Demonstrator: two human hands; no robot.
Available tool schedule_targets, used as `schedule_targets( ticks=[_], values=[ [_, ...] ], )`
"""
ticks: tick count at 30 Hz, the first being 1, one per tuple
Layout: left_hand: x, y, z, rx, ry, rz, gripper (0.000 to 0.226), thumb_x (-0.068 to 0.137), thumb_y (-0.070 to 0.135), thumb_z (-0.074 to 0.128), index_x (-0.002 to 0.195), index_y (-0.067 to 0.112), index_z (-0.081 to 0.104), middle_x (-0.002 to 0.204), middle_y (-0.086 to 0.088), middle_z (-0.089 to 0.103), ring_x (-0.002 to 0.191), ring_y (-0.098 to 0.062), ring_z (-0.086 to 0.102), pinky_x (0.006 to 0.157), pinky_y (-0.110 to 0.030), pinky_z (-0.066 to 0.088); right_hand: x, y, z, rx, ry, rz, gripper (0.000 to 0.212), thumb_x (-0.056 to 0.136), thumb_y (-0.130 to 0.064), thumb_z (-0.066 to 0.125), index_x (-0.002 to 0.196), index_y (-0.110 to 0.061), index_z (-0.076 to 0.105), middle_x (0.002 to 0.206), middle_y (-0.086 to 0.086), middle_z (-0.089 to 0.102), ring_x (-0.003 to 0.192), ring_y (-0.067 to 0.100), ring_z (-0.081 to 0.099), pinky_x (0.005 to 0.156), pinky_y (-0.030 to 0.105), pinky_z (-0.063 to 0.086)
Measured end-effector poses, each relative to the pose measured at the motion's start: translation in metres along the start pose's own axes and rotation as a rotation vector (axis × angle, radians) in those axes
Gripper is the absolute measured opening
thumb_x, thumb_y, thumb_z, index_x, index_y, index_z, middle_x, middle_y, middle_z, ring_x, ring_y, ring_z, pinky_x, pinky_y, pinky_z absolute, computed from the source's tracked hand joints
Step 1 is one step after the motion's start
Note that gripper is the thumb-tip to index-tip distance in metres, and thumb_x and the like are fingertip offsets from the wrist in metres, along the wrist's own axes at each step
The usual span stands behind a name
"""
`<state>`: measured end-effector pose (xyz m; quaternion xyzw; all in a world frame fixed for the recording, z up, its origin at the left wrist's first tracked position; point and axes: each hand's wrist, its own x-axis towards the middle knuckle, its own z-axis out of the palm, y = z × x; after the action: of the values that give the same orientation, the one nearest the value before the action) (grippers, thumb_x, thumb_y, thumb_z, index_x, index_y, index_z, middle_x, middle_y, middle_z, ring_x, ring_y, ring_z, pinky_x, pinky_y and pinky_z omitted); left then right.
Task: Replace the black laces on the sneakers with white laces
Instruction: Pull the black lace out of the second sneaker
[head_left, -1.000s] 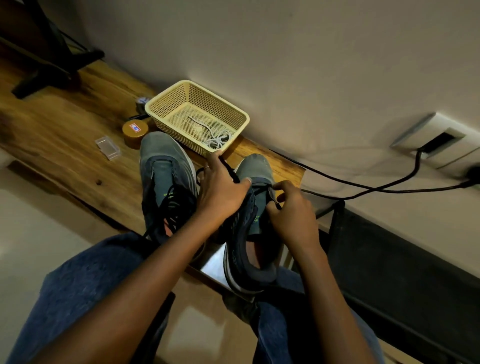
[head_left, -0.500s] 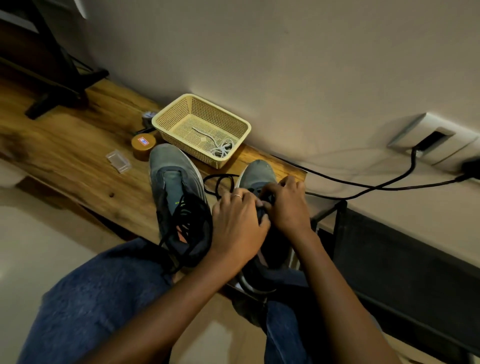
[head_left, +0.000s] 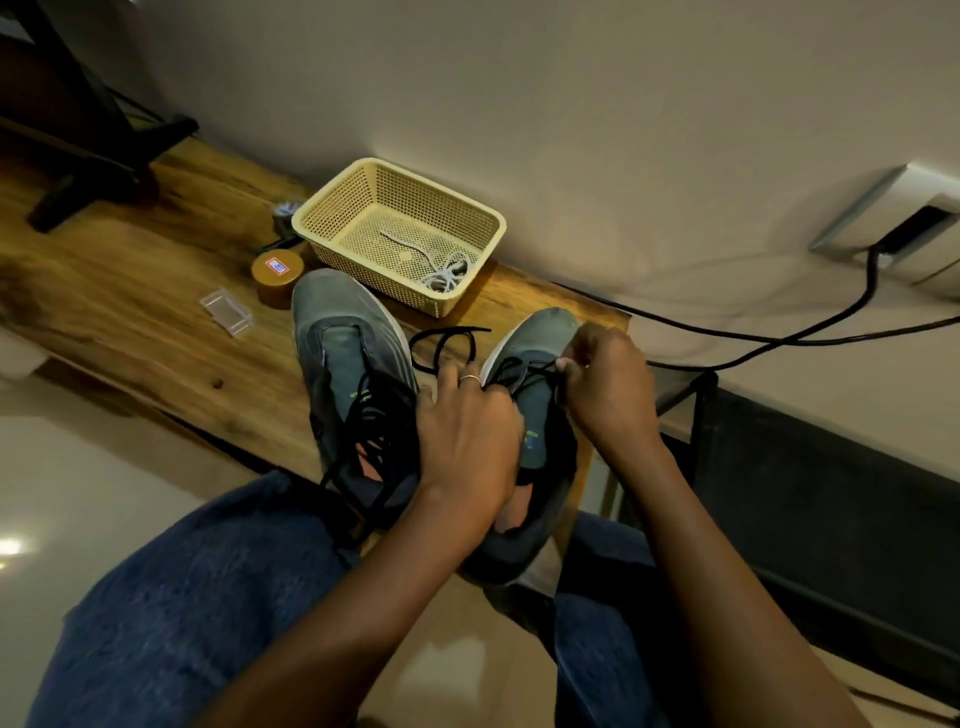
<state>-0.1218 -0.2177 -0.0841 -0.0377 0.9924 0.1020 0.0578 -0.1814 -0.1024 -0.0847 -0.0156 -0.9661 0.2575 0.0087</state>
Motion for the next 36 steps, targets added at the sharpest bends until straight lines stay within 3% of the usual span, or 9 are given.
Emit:
schedule_targets(
  ticks=[2, 5, 9, 14, 20, 23, 28, 33, 36],
  values=[
    [0.0, 0.001, 0.001, -0.013, -0.006, 0.006, 0.034, 0.099, 0.031, 0.042, 0.122, 0.013, 0.06, 0.145, -0.008, 0.039, 0.136, -0.026, 0.027, 0.1, -0.038, 0.035, -0.004, -0.001, 0.0, 0.002, -0.1, -0.056, 0.01, 0.085, -0.02, 0.069, 0.091, -0.017, 0.061, 0.108, 0.01, 0.057, 0.099, 0.026, 0.056, 0.075, 0.032, 0.044],
    [0.003, 0.001, -0.001, -0.014, -0.01, -0.008, 0.041, 0.102, 0.037, 0.034, 0.12, 0.014, 0.061, 0.142, -0.007, 0.044, 0.135, -0.025, 0.029, 0.099, -0.038, 0.036, -0.008, -0.004, 0.002, -0.141, -0.214, -0.144, 0.029, 0.082, -0.03, 0.072, 0.108, -0.02, 0.063, 0.12, 0.006, 0.051, 0.114, 0.025, 0.044, 0.088, 0.037, 0.045],
    [0.006, 0.0, -0.005, 0.008, -0.001, -0.036, 0.043, 0.102, 0.037, 0.031, 0.112, 0.013, 0.066, 0.128, -0.007, 0.055, 0.13, -0.024, 0.034, 0.094, -0.037, 0.037, -0.008, -0.008, 0.001, -0.214, -0.082, -0.167, 0.016, 0.091, -0.031, 0.061, 0.098, -0.017, 0.064, 0.113, 0.003, 0.056, 0.112, 0.026, 0.042, 0.081, 0.035, 0.034],
    [0.003, 0.004, -0.007, -0.001, -0.017, -0.038, 0.042, 0.102, 0.036, 0.032, 0.109, 0.013, 0.066, 0.122, -0.006, 0.06, 0.129, -0.023, 0.035, 0.096, -0.039, 0.036, -0.005, -0.005, -0.008, -0.149, 0.13, 0.011, 0.013, 0.093, -0.029, 0.059, 0.094, -0.017, 0.062, 0.119, 0.005, 0.052, 0.114, 0.028, 0.038, 0.08, 0.038, 0.022],
    [0.001, 0.001, -0.005, -0.005, -0.03, -0.034, 0.043, 0.102, 0.037, 0.032, 0.112, 0.013, 0.065, 0.123, -0.007, 0.061, 0.133, -0.023, 0.034, 0.1, -0.039, 0.035, -0.011, -0.011, -0.004, -0.254, -0.168, -0.066, 0.019, 0.087, -0.04, 0.064, 0.101, -0.027, 0.066, 0.126, -0.002, 0.047, 0.123, 0.026, 0.026, 0.084, 0.041, 0.021],
    [0.001, 0.001, -0.006, -0.013, -0.022, -0.05, 0.044, 0.102, 0.036, 0.032, 0.105, 0.01, 0.068, 0.118, -0.008, 0.064, 0.134, -0.024, 0.035, 0.099, -0.039, 0.036, -0.009, -0.011, -0.002, -0.282, -0.079, -0.074, 0.013, 0.09, -0.035, 0.061, 0.097, -0.025, 0.065, 0.121, -0.002, 0.049, 0.12, 0.026, 0.028, 0.081, 0.04, 0.019],
    [0.001, 0.002, -0.009, -0.027, -0.01, -0.062, 0.042, 0.102, 0.034, 0.033, 0.101, 0.01, 0.068, 0.114, -0.009, 0.066, 0.131, -0.024, 0.038, 0.096, -0.039, 0.036, -0.007, -0.011, -0.007, -0.081, 0.271, 0.073, 0.007, 0.094, -0.024, 0.055, 0.1, -0.022, 0.058, 0.119, 0.0, 0.051, 0.114, 0.025, 0.033, 0.085, 0.042, 0.02],
    [0.001, 0.0, -0.01, -0.026, -0.02, -0.055, 0.041, 0.102, 0.035, 0.034, 0.1, 0.01, 0.067, 0.112, -0.009, 0.065, 0.128, -0.025, 0.04, 0.094, -0.038, 0.037, -0.01, -0.012, -0.003, -0.199, -0.113, -0.041, 0.025, 0.091, -0.038, 0.056, 0.115, -0.03, 0.055, 0.13, -0.001, 0.046, 0.124, 0.029, 0.025, 0.097, 0.048, 0.029],
    [0.001, 0.0, -0.011, -0.019, -0.026, -0.049, 0.038, 0.102, 0.033, 0.035, 0.099, 0.011, 0.066, 0.108, -0.008, 0.065, 0.122, -0.025, 0.043, 0.091, -0.038, 0.039, -0.011, -0.01, -0.001, -0.263, -0.196, -0.072, 0.025, 0.091, -0.04, 0.058, 0.114, -0.029, 0.062, 0.126, -0.001, 0.049, 0.121, 0.029, 0.025, 0.096, 0.05, 0.031]
  ],
)
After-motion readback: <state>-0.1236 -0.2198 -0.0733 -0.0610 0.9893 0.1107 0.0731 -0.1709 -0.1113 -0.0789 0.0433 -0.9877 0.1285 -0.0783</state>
